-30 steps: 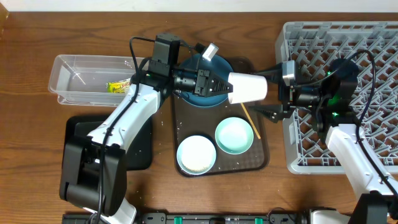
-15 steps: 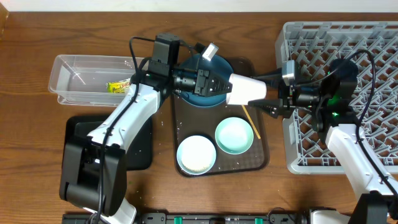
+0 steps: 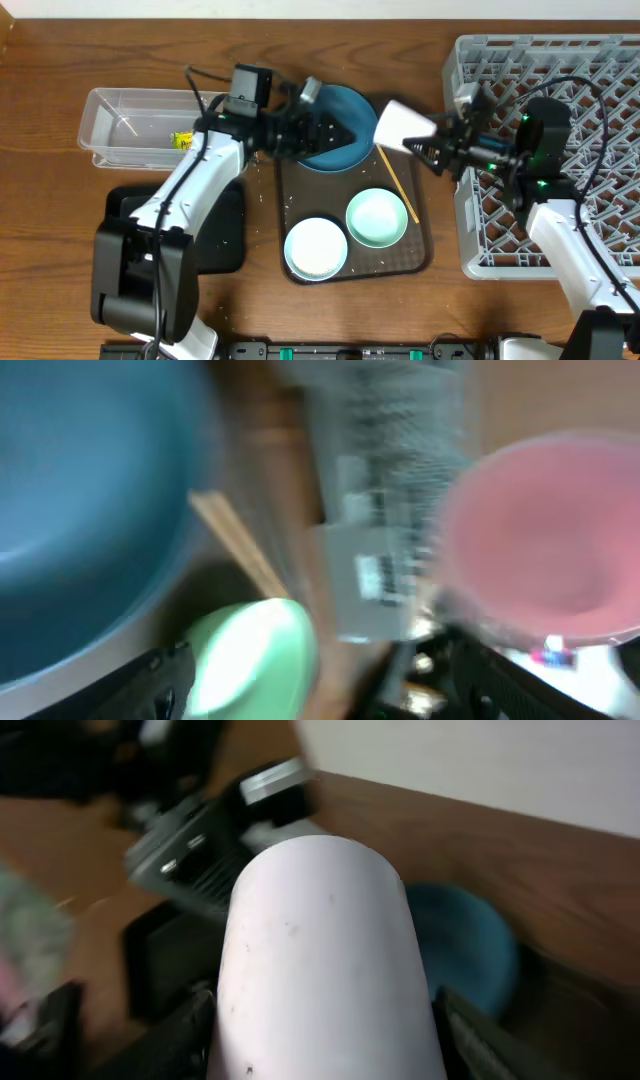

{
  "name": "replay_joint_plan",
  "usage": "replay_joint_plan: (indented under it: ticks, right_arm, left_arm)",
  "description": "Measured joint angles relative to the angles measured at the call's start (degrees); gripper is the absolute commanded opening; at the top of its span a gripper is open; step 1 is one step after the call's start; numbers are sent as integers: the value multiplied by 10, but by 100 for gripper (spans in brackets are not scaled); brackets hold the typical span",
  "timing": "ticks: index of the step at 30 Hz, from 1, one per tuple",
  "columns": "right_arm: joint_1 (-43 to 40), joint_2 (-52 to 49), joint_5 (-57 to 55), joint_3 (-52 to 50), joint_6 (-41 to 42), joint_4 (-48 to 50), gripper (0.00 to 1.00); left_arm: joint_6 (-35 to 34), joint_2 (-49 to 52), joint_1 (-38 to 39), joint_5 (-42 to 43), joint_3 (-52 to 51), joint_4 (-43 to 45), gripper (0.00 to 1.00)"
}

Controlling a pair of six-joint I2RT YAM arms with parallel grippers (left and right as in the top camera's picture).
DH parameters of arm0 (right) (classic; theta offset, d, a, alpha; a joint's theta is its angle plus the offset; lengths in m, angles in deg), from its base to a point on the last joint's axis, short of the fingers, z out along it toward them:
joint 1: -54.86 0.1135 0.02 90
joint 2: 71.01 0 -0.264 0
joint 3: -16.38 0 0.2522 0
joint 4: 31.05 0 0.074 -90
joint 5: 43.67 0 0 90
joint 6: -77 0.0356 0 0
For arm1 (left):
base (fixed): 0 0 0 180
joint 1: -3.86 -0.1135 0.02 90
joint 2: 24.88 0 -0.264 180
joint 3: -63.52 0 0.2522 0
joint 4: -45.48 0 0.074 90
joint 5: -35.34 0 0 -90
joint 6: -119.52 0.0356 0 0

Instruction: Sort waste into correct bins and load items into the dishwasher rack

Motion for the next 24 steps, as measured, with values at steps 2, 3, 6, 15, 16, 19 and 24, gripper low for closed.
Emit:
replay_joint_plan:
  ticks: [2,3,6,15,16,19,24]
  right_arm:
    - [-9,2,-55,0,10,-18,22]
    - [-11,5,-84,0,14,-30,21]
    - [-18,25,-190,6,24,-86,17]
    - [-63,79,-461,148,35,-336,2]
    - [-72,79,-484,166,36,-360,2]
    - [-105,79,-528,205,36,-418,1]
    - [-188,65,-572,252,38,-453,1]
  left_arm:
    - [17,-4,-11,-60,0,-56,87]
    - [25,-9,-17,-93,-1,-82,88]
    - [44,-37,-30,-180,-2,-135,90]
    - [67,-192,-41,-404,-1,-182,93]
    - [68,-200,-41,-416,-1,-182,93]
    - [68,-208,-41,-440,-1,-183,93]
    - [68,-205,-41,-457,-1,-188,93]
